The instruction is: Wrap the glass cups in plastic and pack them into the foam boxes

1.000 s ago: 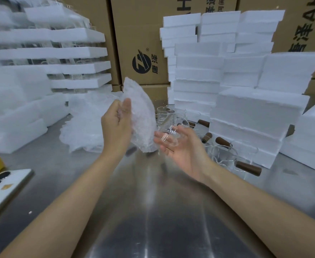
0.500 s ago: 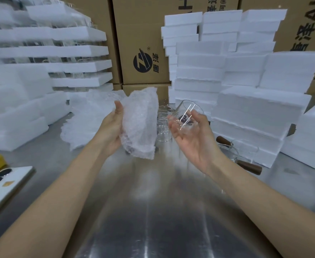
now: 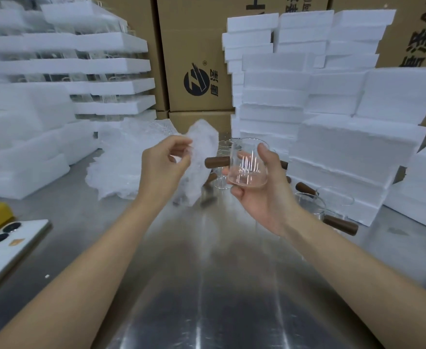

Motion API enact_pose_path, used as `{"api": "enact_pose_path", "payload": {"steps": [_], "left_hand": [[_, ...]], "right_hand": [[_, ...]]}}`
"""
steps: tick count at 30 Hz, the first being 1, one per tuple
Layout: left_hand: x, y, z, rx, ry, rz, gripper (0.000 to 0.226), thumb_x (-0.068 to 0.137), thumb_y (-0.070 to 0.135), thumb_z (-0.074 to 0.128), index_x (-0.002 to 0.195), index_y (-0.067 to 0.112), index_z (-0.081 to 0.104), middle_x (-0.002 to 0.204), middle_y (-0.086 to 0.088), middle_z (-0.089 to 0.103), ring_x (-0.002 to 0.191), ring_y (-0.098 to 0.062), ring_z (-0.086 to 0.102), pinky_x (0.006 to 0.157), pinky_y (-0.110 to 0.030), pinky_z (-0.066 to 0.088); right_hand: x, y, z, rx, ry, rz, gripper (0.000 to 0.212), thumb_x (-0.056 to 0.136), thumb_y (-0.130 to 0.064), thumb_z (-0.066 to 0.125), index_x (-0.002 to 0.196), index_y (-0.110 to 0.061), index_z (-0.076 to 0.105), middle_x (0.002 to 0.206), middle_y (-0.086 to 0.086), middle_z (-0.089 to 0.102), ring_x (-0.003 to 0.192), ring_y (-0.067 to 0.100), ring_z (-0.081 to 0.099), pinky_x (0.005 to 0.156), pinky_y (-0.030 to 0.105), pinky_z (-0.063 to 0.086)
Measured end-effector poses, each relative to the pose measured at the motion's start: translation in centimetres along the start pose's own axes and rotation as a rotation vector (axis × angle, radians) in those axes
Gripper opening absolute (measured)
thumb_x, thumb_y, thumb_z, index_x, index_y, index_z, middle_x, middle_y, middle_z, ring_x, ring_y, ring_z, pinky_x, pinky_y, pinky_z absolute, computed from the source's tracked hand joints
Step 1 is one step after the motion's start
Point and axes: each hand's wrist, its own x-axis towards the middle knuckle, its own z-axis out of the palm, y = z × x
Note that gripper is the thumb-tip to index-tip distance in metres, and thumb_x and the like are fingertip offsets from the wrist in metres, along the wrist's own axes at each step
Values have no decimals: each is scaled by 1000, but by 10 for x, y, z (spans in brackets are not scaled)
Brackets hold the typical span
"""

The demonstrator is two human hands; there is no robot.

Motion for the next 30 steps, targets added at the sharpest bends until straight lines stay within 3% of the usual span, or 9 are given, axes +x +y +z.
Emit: {"api": "enact_pose_path", "payload": {"steps": [4, 7, 9, 12, 15, 19, 23, 26, 30], "left_hand": [[-5, 3, 2, 239, 5, 191, 10, 81, 0, 70, 87, 7, 74, 80, -3, 67, 57, -10, 49, 62, -18, 42], [-5, 8, 4, 297, 18, 209, 8, 79, 2, 71, 82, 5, 76, 72, -8, 64, 59, -17, 51, 60, -27, 45], [-5, 10, 5, 272, 19, 168, 7, 77, 2, 69, 77, 4, 76, 64, -9, 63, 59, -20, 53, 62, -29, 46], [-6, 9, 3, 207, -46, 36, 21, 77, 8, 74, 97, 12, 76, 57, 6, 60, 58, -2, 55, 66, -6, 43], [-6, 11, 5, 178, -121, -31, 6, 79, 20, 76, 85, 18, 75, 53, 8, 59, 52, 2, 54, 60, -5, 40], [-3, 14, 6, 60, -143, -201, 28, 84, 28, 71, 66, 7, 73, 64, -11, 67, 54, -11, 54, 54, -21, 43], [-5, 22, 5, -38, -271, -291, 18, 86, 27, 69, 75, 15, 76, 51, 11, 62, 44, -3, 48, 44, -15, 37], [-12, 29, 12, -103, -287, -238, 17, 89, 24, 66, 80, 13, 76, 44, 12, 54, 38, -3, 40, 40, -14, 31], [-23, 29, 21, -142, -262, -1, 19, 91, 24, 65, 75, 23, 75, 58, -24, 56, 50, -13, 42, 47, -26, 35]], "right_hand": [[-4, -3, 3, -51, -237, 64, 61, 60, -51, 82, 104, -12, 66, 87, 2, 62, 74, 13, 55, 67, 23, 51], [-3, 1, 8, -327, -100, 12, 56, 69, -45, 75, 110, -10, 61, 78, -3, 64, 68, 12, 58, 62, 25, 48], [-3, 6, 9, -613, 122, -66, 49, 75, -46, 66, 111, -13, 61, 75, -10, 66, 70, 11, 60, 63, 27, 45], [-3, 10, 3, -743, 320, -167, 55, 76, -54, 69, 119, -23, 54, 91, -15, 69, 88, 10, 65, 69, 23, 49], [-3, 7, -2, -743, 248, -224, 50, 75, -55, 68, 114, -27, 53, 100, -5, 69, 88, 11, 69, 73, 22, 50], [-3, 17, -5, -1166, 90, -292, 27, 75, -54, 67, 92, -35, 58, 89, -21, 65, 81, -8, 57, 70, 11, 38], [-1, 22, -13, -1389, 177, -454, 22, 77, -40, 74, 90, -31, 58, 96, -27, 56, 85, -8, 49, 70, 7, 35], [-1, 23, -17, -1391, 151, -433, 11, 80, -27, 75, 83, -21, 66, 118, -7, 47, 93, 4, 53, 77, 6, 39], [1, 26, -11, -1190, 190, -325, 3, 82, -15, 74, 82, -15, 71, 121, -1, 47, 88, 2, 59, 82, 8, 44]]}}
